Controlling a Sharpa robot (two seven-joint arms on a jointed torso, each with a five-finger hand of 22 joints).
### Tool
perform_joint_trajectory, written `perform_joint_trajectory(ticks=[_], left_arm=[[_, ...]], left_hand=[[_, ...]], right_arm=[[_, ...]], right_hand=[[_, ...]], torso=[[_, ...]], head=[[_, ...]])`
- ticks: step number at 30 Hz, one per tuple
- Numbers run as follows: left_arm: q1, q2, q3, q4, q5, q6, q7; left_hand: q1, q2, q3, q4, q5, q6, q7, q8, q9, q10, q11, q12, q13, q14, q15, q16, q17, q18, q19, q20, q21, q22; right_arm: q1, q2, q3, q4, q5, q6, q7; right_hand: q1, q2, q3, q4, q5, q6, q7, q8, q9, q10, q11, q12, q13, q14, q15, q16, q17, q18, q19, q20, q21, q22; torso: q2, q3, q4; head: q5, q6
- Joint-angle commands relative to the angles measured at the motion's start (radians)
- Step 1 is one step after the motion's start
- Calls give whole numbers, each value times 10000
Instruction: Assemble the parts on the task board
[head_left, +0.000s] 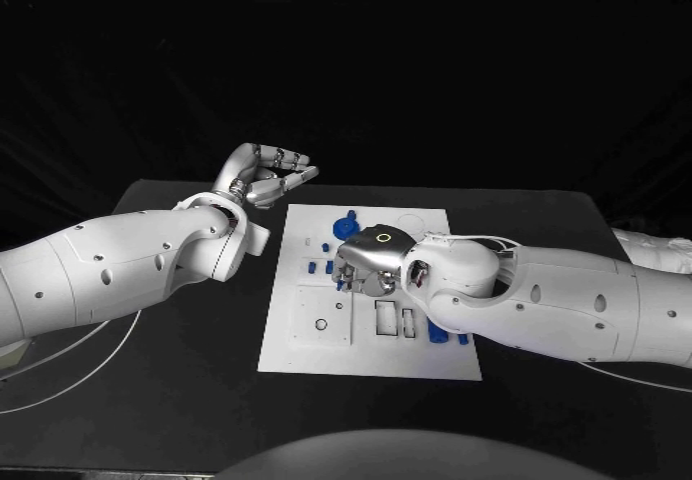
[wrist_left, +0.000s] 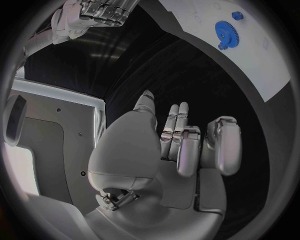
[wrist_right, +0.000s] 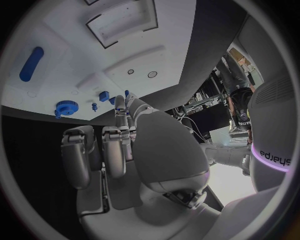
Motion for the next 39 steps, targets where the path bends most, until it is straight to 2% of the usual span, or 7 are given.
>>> perform_joint_trajectory(ticks=[1, 16, 26, 32, 39], left_arm=[[4, 12, 6, 9, 32, 181, 55], [4, 3, 5, 13, 32, 198, 54], [4, -3, 5, 23, 32, 199, 53], [4, -16, 5, 44, 32, 195, 48], [5, -35, 6, 62, 32, 176, 40]], left_hand=[[-13, 83, 64, 8, -43, 70, -8, -34, -13, 15, -2, -33, -9, 1056, 21, 26, 2631, 110, 162, 36, -62, 2188], [-4, 106, 67, 8, -41, 67, -8, -38, -14, 10, 0, -36, -10, 1056, 21, 26, 2631, 112, 158, 35, -69, 2186], [-4, 106, 67, 8, -41, 67, -8, -38, -14, 10, 0, -36, -10, 1056, 21, 26, 2631, 112, 158, 35, -69, 2186], [-4, 106, 67, 8, -41, 67, -8, -38, -14, 10, 0, -36, -10, 1056, 21, 26, 2631, 112, 158, 35, -69, 2186], [-4, 106, 67, 8, -41, 67, -8, -38, -14, 10, 0, -36, -10, 1056, 21, 26, 2631, 112, 158, 35, -69, 2186]], right_arm=[[-12, 44, 5, 28, -555, 497, -30], [-62, 222, 3, -46, -833, 1116, 77], [-297, 488, -1, -354, -853, 941, 96], [-338, 517, -1, -404, -858, 884, 81], [-350, 499, -1, -390, -842, 966, 101]], right_hand=[[68, -20, 57, -30, 34, 6, 35, 53, 134, -32, 48, -39, -16, 1043, 48, 41, 2633, -67, 1047, 56, 45, 2630], [79, -29, 71, -45, 32, -14, 41, 33, 129, -65, 51, -50, -16, 1043, 45, 41, 2633, -67, 1047, 61, 45, 2630], [77, -34, 72, -47, 33, -23, 44, 25, 127, -77, 51, -52, -16, 1043, 47, 41, 2633, -67, 1047, 63, 45, 2630], [77, -34, 74, -47, 33, -25, 45, 23, 126, -79, 51, -52, -16, 1043, 47, 41, 2633, -67, 1047, 64, 45, 2630], [65, -35, 75, -41, 33, -34, 52, 13, 124, -90, 56, -52, -15, 1043, 50, 41, 2633, -67, 1047, 68, 45, 2630]], torso=[[0, 0, 3], [-2, 0, 8], [16, 11, 8], [8, -7, 4], [15, -7, 7]], head=[[-5, -38], [-37, -94], [-44, -97], [-46, -120], [-50, -173]])
